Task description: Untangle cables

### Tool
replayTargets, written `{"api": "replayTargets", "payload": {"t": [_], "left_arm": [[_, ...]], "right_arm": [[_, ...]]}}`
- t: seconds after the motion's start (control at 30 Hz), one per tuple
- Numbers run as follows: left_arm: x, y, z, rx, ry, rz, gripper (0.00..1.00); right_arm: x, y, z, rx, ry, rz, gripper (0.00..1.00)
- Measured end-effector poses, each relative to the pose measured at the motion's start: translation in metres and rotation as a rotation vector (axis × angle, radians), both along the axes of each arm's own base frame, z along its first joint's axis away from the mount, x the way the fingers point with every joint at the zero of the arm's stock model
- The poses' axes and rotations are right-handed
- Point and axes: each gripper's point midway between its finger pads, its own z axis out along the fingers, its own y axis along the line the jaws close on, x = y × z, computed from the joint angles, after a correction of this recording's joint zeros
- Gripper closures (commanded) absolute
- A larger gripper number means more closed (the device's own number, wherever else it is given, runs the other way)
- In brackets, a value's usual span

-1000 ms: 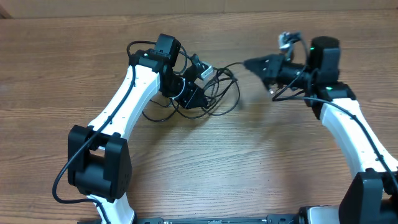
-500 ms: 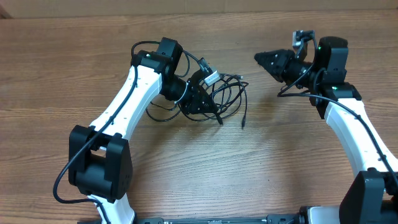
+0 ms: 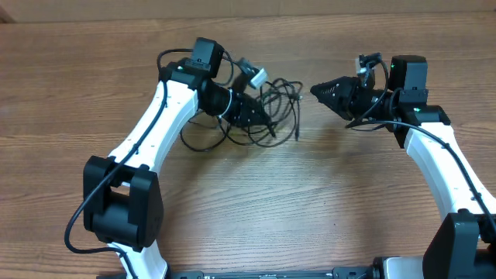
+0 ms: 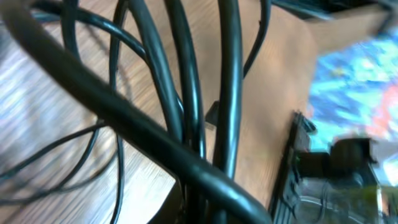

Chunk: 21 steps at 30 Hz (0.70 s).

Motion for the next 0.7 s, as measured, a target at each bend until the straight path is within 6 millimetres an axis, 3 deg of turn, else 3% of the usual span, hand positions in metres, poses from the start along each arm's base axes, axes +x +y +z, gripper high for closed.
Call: {"api": "replayTargets", "payload": {"t": [0.1, 0.2, 0.37, 0.7], "left_arm": [[0.016, 0.009, -0.007, 0.060, 0.037, 0.119, 0.96], [0.029, 0.012, -0.007, 0.071, 0.082, 0.220, 0.96], [0.038, 0.013, -0.006, 0.068, 0.182, 0.349, 0.96], [0.040, 0.022, -0.012, 0.093, 0.375, 0.538, 0.96]], "right_arm": [[-0.008, 0.011, 0.002, -0.001, -0.037, 0.074, 0.59], [-0.023, 0.039, 0.002, -0.015, -0.087, 0.186, 0.58], [-0.038, 0.068, 0.001, -0.033, -0.130, 0.287, 0.57], [-0.045, 0.086, -0.004, -0.080, -0.149, 0.323, 0.57]]}}
